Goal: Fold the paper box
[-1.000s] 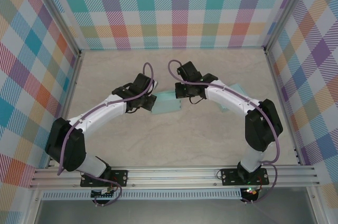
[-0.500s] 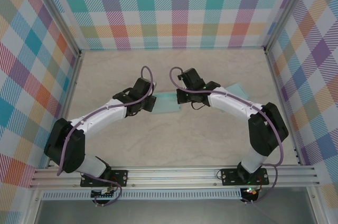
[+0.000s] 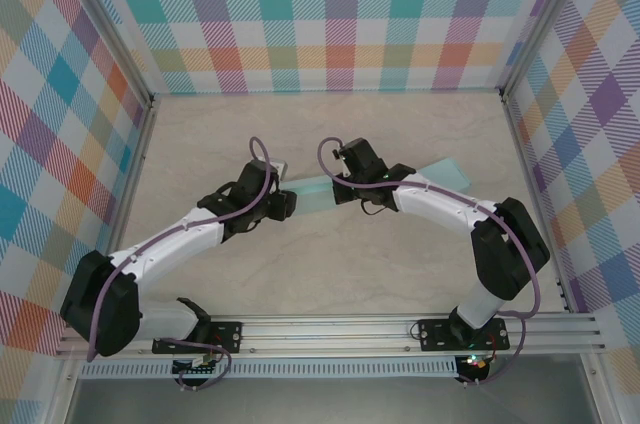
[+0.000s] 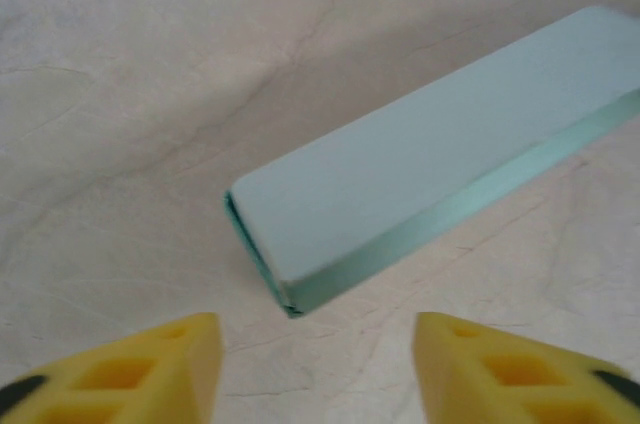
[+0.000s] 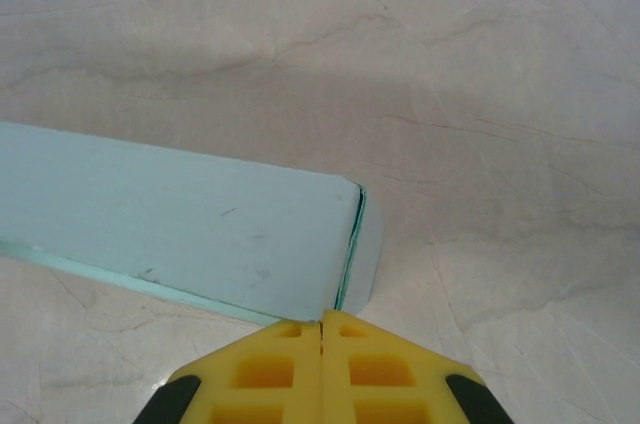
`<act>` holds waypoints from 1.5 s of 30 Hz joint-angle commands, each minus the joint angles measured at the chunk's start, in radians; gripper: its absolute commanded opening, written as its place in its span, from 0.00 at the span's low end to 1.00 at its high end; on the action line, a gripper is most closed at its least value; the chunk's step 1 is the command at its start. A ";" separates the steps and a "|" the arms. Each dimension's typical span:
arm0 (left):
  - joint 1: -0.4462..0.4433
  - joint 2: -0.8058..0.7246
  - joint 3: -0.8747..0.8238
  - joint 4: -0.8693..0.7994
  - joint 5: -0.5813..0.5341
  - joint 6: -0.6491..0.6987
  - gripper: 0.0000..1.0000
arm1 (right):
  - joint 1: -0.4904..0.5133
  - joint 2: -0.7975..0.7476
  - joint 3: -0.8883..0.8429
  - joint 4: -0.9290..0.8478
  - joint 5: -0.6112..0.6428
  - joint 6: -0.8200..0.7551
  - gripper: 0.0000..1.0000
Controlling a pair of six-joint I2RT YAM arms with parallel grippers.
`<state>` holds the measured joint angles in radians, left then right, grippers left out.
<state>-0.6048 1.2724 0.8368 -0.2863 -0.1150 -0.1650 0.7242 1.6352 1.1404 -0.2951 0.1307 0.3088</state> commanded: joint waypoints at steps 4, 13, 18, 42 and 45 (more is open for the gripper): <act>-0.009 -0.110 0.003 -0.045 0.002 -0.109 0.91 | 0.021 0.014 -0.002 -0.040 0.009 -0.019 0.00; -0.007 -0.024 0.073 -0.075 -0.188 -0.336 0.93 | 0.033 0.006 -0.001 -0.050 0.025 -0.023 0.00; -0.007 0.080 0.080 -0.024 -0.207 -0.363 0.85 | 0.035 0.004 -0.001 -0.048 0.025 -0.024 0.00; -0.009 0.162 -0.079 0.064 -0.201 -0.452 0.66 | 0.003 -0.050 0.077 -0.082 -0.019 0.117 0.63; -0.009 0.161 -0.080 0.064 -0.199 -0.450 0.65 | -0.027 -0.025 0.108 -0.082 -0.063 0.150 0.65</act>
<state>-0.6083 1.4010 0.7990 -0.1200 -0.3038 -0.6144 0.7254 1.6196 1.1992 -0.3679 0.1135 0.4046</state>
